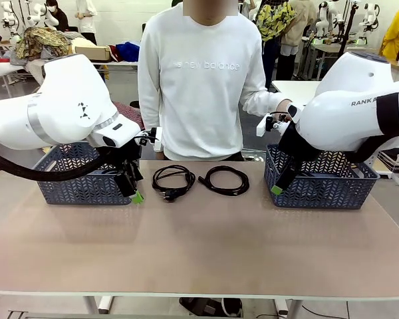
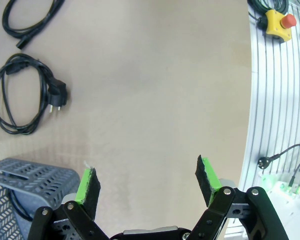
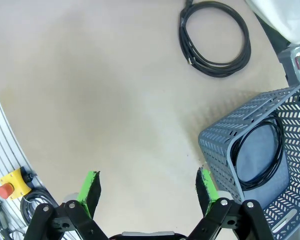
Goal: Organize the cables according to human instructions.
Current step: Pick up a bundle of cables and place it in the basket indicated by the human.
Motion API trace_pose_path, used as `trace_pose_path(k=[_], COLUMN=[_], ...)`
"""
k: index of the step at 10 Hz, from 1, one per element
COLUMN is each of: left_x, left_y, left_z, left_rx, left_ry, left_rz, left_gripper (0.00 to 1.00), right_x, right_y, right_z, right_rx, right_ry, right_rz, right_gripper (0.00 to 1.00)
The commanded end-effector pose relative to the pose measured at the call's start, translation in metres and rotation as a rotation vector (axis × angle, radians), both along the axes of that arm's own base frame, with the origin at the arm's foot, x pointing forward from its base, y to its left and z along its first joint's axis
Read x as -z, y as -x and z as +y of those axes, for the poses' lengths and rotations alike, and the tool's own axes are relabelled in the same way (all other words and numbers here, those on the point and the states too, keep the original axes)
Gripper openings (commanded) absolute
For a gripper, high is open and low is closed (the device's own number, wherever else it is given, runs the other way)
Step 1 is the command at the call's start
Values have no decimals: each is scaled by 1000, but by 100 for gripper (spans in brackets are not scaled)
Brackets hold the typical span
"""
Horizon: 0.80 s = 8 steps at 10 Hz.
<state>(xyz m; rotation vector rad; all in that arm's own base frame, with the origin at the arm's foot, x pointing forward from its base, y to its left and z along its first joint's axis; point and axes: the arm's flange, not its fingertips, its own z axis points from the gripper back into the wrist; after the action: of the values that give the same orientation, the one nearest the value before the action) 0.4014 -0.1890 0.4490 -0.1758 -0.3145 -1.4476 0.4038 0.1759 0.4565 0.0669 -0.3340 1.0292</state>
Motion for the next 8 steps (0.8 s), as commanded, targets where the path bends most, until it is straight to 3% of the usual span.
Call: trace_pose_path(k=[1, 4, 8], left_x=[-1, -1, -1], left_y=[0, 0, 0], left_z=[3, 3, 3], left_rx=[-2, -2, -2], left_ry=[-5, -5, -5], left_rz=[0, 0, 0], left_gripper=[100, 100, 100], right_x=[0, -1, -5], right_y=[1, -10, -72], right_z=[1, 9, 43], right_rx=[-3, -26, -142], right_ry=[7, 15, 70], right_rz=[-5, 9, 74], right_gripper=[100, 100, 100])
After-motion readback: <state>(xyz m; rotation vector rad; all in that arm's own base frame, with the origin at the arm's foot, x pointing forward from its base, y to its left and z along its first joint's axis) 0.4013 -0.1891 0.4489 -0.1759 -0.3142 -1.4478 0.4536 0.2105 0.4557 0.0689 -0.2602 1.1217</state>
